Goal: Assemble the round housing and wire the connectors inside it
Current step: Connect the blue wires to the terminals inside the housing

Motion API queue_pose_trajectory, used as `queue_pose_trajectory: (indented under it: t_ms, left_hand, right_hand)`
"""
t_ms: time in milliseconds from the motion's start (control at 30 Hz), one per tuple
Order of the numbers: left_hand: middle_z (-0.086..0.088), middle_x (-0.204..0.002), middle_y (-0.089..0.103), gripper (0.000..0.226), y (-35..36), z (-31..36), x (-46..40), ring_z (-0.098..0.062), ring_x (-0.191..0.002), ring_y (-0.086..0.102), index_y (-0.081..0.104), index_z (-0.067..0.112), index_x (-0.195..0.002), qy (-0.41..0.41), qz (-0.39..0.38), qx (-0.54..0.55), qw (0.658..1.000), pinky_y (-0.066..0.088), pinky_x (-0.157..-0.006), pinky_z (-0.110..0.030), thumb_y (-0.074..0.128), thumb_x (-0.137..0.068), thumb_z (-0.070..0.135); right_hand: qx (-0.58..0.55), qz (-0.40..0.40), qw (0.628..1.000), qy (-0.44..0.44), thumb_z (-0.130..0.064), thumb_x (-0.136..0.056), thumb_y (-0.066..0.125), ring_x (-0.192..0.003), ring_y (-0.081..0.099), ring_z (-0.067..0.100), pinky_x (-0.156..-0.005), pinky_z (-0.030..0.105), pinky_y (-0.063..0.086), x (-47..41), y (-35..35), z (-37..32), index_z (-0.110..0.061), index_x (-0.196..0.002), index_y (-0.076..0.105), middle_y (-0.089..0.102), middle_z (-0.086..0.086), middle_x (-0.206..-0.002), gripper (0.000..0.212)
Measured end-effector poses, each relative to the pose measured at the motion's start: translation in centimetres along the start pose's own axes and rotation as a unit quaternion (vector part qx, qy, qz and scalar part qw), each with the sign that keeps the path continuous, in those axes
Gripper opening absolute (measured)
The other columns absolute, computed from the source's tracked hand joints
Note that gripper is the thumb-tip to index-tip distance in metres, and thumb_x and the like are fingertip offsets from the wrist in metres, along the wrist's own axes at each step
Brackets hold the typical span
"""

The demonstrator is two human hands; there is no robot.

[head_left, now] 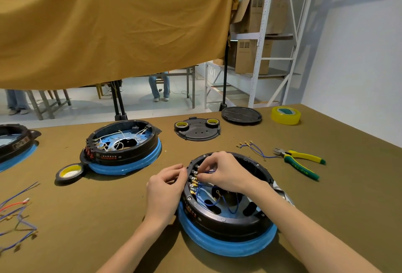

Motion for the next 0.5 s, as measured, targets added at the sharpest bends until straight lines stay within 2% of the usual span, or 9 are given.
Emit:
queue_pose_trajectory:
  t_ms: [67, 133, 233, 400, 500]
  left_hand:
    - [0.01, -0.112, 0.075, 0.013, -0.07, -0.01, -0.01, 0.002, -0.106, 0.067, 0.08, 0.024, -0.104, 0.004, -0.003, 0.001, 1.0, 0.053, -0.085, -0.015, 0.07, -0.095, 0.023]
    - [0.01, -0.109, 0.076, 0.014, 0.06, -0.04, -0.07, -0.001, -0.105, 0.069, 0.081, 0.021, -0.103, 0.007, -0.01, 0.005, 1.0, 0.054, -0.084, -0.017, 0.069, -0.096, 0.022]
    - [0.009, -0.108, 0.076, 0.015, 0.1, -0.04, -0.08, -0.004, -0.104, 0.069, 0.082, 0.017, -0.102, 0.006, -0.012, 0.011, 1.0, 0.056, -0.081, -0.017, 0.068, -0.096, 0.02]
    - [0.009, -0.106, 0.076, 0.015, 0.22, 0.12, -0.24, 0.002, -0.1, 0.068, 0.083, 0.019, -0.096, 0.007, -0.031, 0.027, 0.999, 0.054, -0.077, -0.011, 0.069, -0.096, 0.016]
    - [0.009, -0.106, 0.076, 0.015, 0.17, 0.12, -0.46, 0.002, -0.1, 0.068, 0.083, 0.021, -0.095, 0.014, -0.036, 0.026, 0.999, 0.053, -0.077, -0.011, 0.069, -0.096, 0.016]
  right_hand:
    - [0.001, -0.005, 1.0, -0.01, -0.032, -0.088, 0.077, -0.085, 0.06, 0.006, -0.07, 0.021, 0.048, 0.06, 0.03, -0.32, -0.023, -0.096, 0.083, 0.067, -0.013, -0.087, 0.013]
    - [0.005, -0.015, 1.0, -0.017, -0.029, -0.09, 0.077, -0.089, 0.056, 0.004, -0.073, 0.021, 0.045, -0.05, 0.19, -0.41, -0.022, -0.098, 0.083, 0.063, -0.014, -0.091, 0.012]
    - [0.001, -0.022, 1.0, -0.017, -0.028, -0.091, 0.077, -0.092, 0.053, 0.007, -0.079, 0.029, 0.047, -0.22, 0.38, -0.35, -0.022, -0.097, 0.082, 0.06, -0.008, -0.097, 0.011]
    - [-0.004, -0.029, 0.999, -0.015, -0.029, -0.091, 0.077, -0.094, 0.054, 0.011, -0.083, 0.033, 0.05, -0.3, 0.51, -0.31, -0.023, -0.097, 0.08, 0.058, -0.009, -0.098, 0.009]
    - [0.002, -0.026, 1.0, -0.012, -0.03, -0.091, 0.076, -0.095, 0.054, 0.01, -0.082, 0.031, 0.049, -0.25, 0.51, -0.41, -0.023, -0.098, 0.08, 0.058, -0.01, -0.099, 0.01]
Point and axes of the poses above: each hand's wrist, its own x-axis away from the middle knuckle, its own y-axis out of the palm, z = x × y, the point moved 9 cm from there along -x, towards the middle knuckle
